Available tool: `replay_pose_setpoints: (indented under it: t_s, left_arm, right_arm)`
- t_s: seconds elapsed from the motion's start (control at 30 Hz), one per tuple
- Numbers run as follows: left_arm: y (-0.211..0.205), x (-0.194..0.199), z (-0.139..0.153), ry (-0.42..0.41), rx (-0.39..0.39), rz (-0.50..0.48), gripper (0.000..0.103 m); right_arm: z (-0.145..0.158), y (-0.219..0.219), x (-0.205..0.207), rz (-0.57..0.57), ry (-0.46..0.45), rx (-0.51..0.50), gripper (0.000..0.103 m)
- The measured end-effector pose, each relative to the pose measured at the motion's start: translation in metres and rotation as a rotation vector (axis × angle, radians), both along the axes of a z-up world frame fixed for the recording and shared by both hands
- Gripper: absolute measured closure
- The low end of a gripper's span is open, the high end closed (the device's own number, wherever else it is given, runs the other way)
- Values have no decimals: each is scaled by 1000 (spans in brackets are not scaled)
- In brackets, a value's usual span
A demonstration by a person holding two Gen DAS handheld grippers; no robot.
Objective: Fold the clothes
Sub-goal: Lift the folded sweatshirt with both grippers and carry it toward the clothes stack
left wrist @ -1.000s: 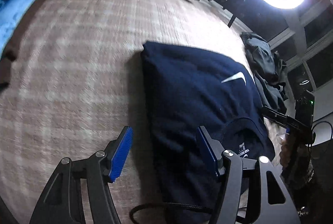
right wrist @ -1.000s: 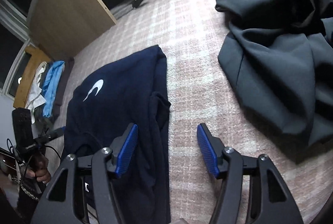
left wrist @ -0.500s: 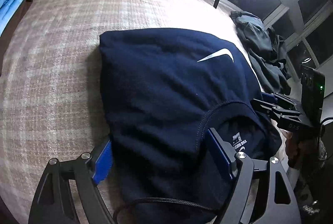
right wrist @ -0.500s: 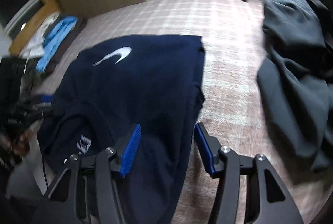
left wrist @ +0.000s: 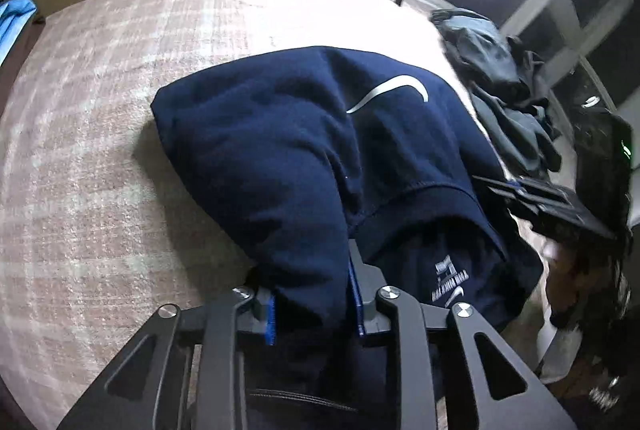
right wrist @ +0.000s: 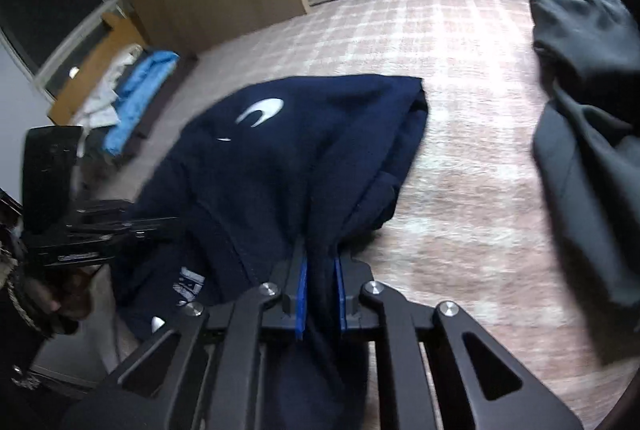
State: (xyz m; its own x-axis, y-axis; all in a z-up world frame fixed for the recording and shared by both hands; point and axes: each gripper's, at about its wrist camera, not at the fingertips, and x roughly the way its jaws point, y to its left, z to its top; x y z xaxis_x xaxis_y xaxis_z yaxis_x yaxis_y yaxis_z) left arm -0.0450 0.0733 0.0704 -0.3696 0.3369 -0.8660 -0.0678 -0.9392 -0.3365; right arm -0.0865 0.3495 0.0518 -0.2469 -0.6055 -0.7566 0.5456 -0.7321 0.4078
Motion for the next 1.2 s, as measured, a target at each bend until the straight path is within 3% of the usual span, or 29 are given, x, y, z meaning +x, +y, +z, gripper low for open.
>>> replay_pose_setpoints:
  t_s: [0.13,0.33,0.63,0.73,1.03,1.2]
  left_arm:
    - [-8,3,17,12,51,49,82]
    - [-10,26,85,158,-25,26,82]
    - [-84,58,170,327,-63,30,82]
    - [-109,68,198,383,-76,32,82]
    - [-279,98,255,496,-200,38,81]
    - [-383,103,271,500,-258,87,81]
  right_arm:
    - [16,-2,9,15,-12,-120,93]
    - [63,-14,21,62,34,-222,93]
    - [150,-52,44,127,147,-356,93]
    - [173,-88,55,153,194,-368,93]
    - [231,-251,81,201,326,-389,93]
    - [235,-347,73,192,300,-409,93]
